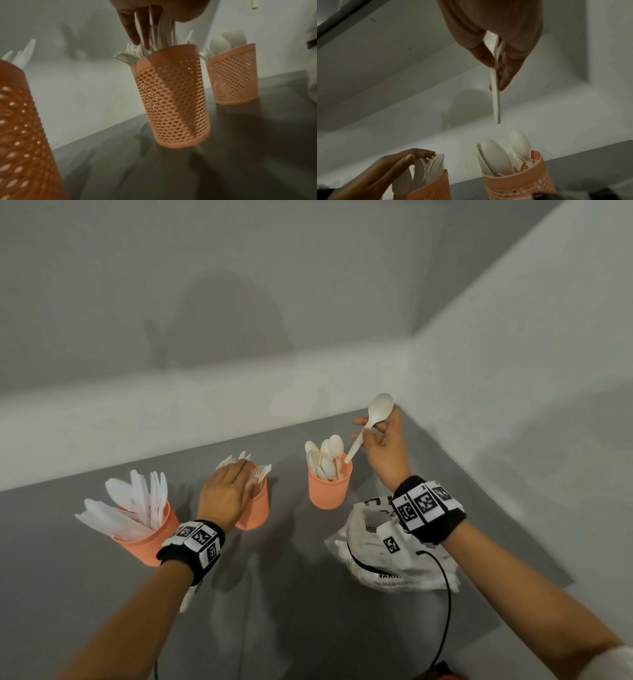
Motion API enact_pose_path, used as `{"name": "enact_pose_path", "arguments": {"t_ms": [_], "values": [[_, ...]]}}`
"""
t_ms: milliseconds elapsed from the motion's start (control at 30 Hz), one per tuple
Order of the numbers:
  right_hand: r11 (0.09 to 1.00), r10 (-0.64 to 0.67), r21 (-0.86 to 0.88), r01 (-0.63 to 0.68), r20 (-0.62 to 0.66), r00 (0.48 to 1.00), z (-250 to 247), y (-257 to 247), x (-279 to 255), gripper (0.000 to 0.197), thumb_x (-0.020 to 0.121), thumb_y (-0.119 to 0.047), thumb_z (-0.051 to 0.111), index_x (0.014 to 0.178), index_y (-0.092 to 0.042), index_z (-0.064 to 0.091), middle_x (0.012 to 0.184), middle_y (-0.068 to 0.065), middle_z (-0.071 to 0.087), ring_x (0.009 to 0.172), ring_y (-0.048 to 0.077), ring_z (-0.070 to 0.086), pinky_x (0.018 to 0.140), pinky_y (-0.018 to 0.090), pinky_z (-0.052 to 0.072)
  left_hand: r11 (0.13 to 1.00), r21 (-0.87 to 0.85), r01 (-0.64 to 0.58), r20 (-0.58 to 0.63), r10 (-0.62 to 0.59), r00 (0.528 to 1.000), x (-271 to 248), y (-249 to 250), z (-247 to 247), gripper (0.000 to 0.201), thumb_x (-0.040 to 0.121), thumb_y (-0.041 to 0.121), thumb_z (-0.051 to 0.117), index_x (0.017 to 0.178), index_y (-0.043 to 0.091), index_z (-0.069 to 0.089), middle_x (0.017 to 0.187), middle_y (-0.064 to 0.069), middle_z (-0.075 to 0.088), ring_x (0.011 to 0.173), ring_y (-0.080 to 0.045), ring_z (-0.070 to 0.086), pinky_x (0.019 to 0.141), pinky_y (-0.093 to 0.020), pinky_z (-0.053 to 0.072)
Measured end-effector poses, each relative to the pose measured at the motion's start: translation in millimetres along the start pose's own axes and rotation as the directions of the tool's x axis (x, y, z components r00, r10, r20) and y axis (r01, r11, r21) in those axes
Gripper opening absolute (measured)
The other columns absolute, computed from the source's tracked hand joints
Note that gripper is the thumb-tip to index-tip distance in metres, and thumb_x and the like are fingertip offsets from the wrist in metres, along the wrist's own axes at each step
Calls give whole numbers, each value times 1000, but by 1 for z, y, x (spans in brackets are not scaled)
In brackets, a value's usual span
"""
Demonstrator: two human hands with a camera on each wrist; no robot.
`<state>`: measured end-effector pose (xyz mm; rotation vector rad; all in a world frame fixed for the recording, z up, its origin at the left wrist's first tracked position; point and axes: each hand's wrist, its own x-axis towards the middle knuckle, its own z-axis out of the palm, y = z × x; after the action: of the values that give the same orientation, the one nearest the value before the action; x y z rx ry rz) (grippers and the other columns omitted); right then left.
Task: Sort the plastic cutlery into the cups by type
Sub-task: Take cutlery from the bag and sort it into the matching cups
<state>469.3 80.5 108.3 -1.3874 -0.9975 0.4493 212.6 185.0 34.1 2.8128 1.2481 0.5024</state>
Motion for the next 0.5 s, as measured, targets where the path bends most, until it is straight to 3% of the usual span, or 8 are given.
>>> {"name": "enact_pose_path", "arguments": {"t_ms": [67,167,233,300,400,500], "values": [[1000,-14,-10,14,-12,1000,2,0,3,43,85,9,44,112,-23,33,88,-10,61,97,29,63,86,54,52,998,53,32,29,-34,999,-1,5,0,68,99,41,8,121,0,58,121,-18,63,109,-36,61,94,-47,47],[999,3,-36,-4,-21,1000,5,1,6,43,85,8,44,108,-27,34,85,-6,63,94,31,64,86,53,52,997,-3,73,35,-73,997,-1,9,0,63,93,37,17,133,-1,46,137,-19,49,128,-37,45,108,-47,29],[998,15,-54,-16,-17,1000,8,6,8,35,88,5,41,107,-23,34,87,3,65,92,31,65,86,52,52,996,-64,61,56,-57,997,-1,10,0,68,90,39,10,137,0,41,143,-18,42,135,-34,37,112,-40,22],[998,16,-64,-17,-11,1000,10,9,8,25,93,0,39,106,-20,34,86,5,65,90,30,65,85,51,53,994,-90,66,65,-60,996,-1,9,2,76,87,45,3,138,1,39,146,-16,39,138,-31,33,114,-36,18],[999,20,-34,-21,-23,1000,12,11,8,19,96,-4,37,102,-23,37,81,1,62,82,27,65,84,46,54,994,-56,89,103,-83,991,-3,10,0,98,81,66,-14,143,4,31,151,-13,30,142,-27,24,117,-40,12],[997,15,-71,-17,-32,999,15,12,8,15,96,-4,35,103,-17,38,85,11,63,76,21,65,79,37,54,991,-45,128,143,-120,982,-8,16,-3,112,67,76,-24,148,10,14,157,-8,13,146,-23,8,118,-42,3]]}}
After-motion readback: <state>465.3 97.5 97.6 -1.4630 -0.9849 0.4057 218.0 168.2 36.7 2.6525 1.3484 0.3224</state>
